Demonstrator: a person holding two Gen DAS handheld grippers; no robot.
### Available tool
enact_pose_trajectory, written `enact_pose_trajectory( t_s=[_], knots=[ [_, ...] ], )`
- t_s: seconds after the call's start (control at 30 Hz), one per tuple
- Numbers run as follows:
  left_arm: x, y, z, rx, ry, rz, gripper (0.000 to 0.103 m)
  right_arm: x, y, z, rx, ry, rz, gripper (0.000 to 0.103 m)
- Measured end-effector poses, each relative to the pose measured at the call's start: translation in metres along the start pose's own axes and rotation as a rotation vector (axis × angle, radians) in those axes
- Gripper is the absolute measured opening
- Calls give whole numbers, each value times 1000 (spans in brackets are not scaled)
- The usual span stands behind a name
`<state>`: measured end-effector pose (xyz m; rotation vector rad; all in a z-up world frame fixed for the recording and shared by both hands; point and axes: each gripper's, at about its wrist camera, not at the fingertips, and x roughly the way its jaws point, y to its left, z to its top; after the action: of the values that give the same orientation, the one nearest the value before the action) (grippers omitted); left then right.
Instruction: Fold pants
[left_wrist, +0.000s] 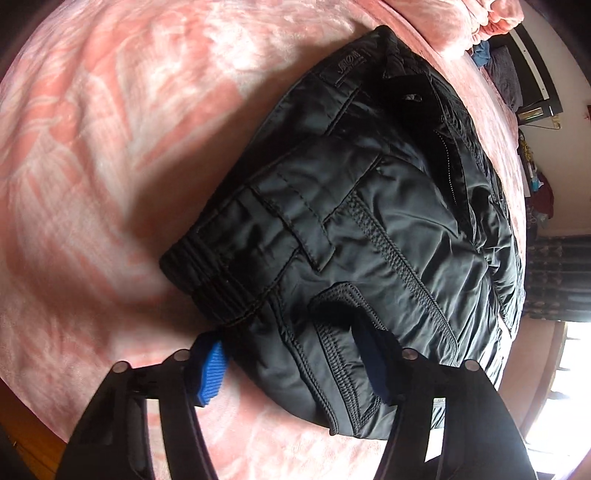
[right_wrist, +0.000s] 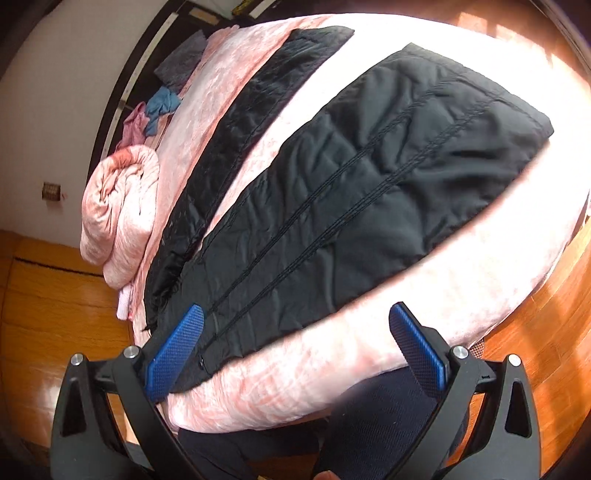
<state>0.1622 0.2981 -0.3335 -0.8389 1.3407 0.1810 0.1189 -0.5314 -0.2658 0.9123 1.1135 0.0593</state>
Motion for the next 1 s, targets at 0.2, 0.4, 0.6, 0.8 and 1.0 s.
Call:
enact_pose_trajectory(
  t_s=[0.2,0.4,0.6,0.8,1.0],
  knots=[
    [0,12,1,-30,-29,-29,60,-32,-87,56,242,-137,29,100],
    [-1,15,-5,-70,-74,-63,32,-21,-138,88,366,-160,72,100],
    [-20,20,-19,-141,-182,-87,12,-11,-137,88,339,-175,78,11],
    [-50,54,-26,-232,-262,-116,12,-30,-108,68,231,-181,63,9],
    [-35,85,-34,-337,-261,-105,17,-6,-118,51,197,-120,-36,11]
  ],
)
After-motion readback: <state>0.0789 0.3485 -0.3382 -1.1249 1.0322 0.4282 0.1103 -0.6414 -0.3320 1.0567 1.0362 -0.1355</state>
